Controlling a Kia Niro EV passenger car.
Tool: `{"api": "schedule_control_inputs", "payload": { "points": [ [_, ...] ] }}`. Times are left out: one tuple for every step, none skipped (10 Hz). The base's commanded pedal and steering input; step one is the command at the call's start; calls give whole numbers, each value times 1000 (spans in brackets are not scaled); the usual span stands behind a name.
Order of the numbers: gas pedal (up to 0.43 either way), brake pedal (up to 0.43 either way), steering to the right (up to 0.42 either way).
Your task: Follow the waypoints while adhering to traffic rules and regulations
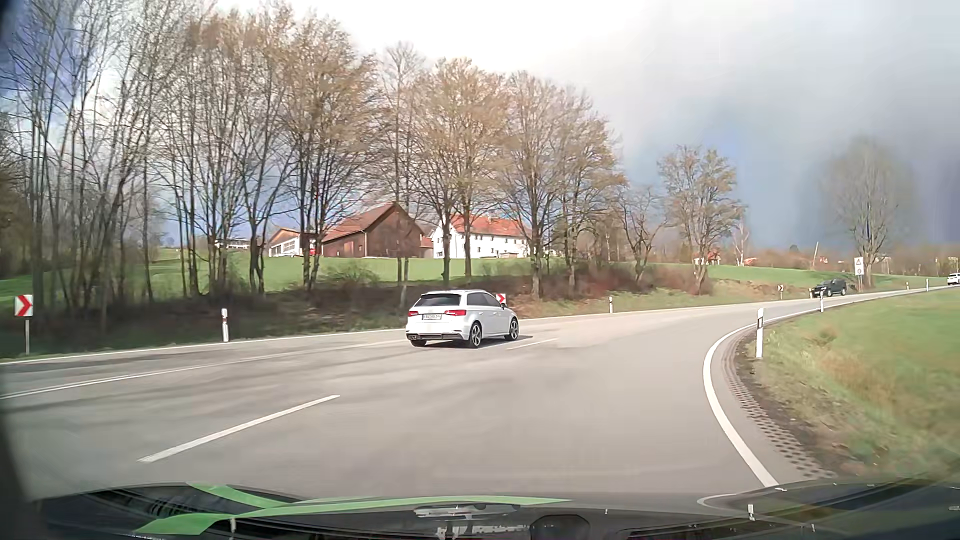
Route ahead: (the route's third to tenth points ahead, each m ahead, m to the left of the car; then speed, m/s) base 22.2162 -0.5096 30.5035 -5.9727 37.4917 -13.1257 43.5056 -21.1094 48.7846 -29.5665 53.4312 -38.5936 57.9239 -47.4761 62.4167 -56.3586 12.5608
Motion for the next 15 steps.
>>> {"api": "schedule_control_inputs", "payload": {
  "points": [
    [169,0,104],
    [157,0,108],
    [157,0,109],
    [157,0,109],
    [157,0,109],
    [157,0,108],
    [157,0,108],
    [157,0,108],
    [157,0,108],
    [157,0,108],
    [157,0,108],
    [157,0,108],
    [157,0,108],
    [157,0,108],
    [157,0,108]
  ]
}}
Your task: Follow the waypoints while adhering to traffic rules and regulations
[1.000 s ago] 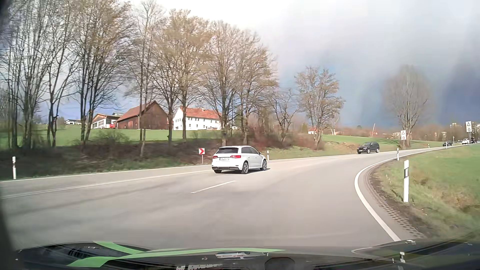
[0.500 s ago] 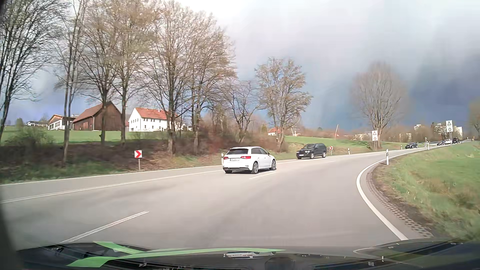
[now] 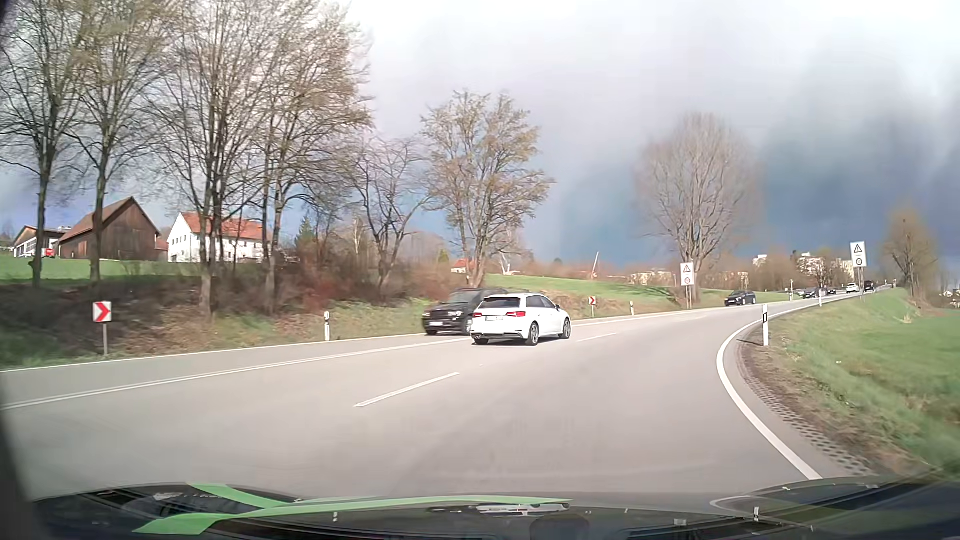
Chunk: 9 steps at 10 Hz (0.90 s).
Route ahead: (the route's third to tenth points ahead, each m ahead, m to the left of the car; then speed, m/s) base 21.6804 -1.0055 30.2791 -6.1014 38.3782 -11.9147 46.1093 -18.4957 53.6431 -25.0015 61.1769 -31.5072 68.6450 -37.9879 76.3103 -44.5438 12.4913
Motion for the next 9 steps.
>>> {"api": "schedule_control_inputs", "payload": {
  "points": [
    [157,0,108],
    [157,0,108],
    [157,0,107],
    [157,0,108],
    [157,0,108],
    [157,0,108],
    [157,0,108],
    [157,0,108],
    [157,0,108]
  ]
}}
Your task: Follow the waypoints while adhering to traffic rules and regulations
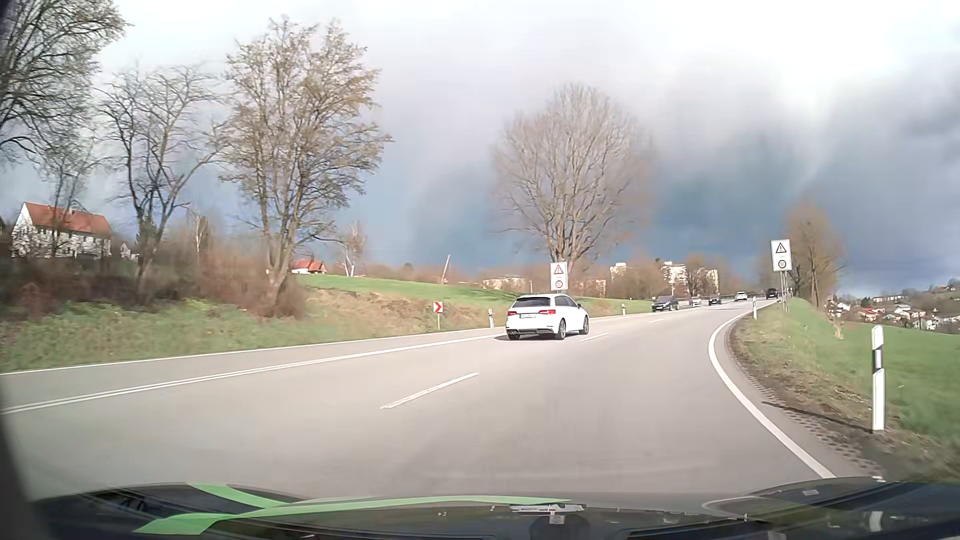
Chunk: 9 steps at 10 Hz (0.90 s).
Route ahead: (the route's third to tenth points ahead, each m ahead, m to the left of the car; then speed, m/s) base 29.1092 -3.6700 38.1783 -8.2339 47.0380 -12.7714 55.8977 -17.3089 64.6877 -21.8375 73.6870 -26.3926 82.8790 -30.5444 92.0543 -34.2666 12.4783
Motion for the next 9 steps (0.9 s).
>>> {"api": "schedule_control_inputs", "payload": {
  "points": [
    [157,0,106],
    [157,0,104],
    [169,0,104],
    [169,0,104],
    [169,0,104],
    [169,0,103],
    [169,0,100],
    [169,0,95],
    [169,0,90]
  ]
}}
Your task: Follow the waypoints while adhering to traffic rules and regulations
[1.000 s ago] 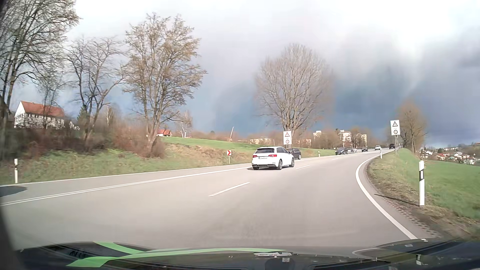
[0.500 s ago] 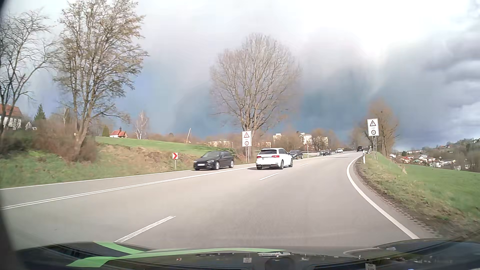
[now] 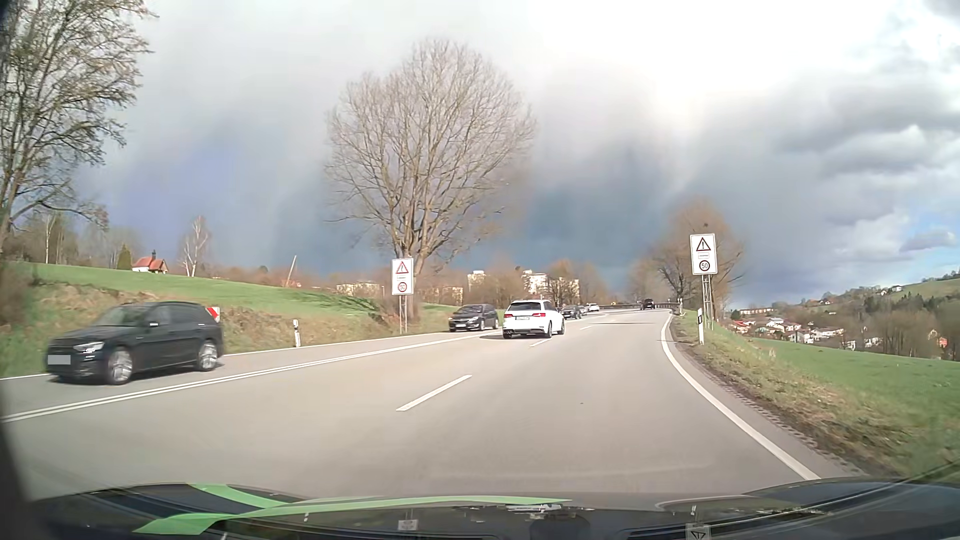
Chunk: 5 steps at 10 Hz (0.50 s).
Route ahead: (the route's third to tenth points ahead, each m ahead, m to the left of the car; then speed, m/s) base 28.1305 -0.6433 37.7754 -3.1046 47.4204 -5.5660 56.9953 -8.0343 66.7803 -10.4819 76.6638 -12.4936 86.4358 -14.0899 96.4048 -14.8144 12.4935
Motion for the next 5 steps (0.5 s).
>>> {"api": "schedule_control_inputs", "payload": {
  "points": [
    [169,0,84],
    [169,0,77],
    [169,0,67],
    [169,0,57],
    [169,0,47]
  ]
}}
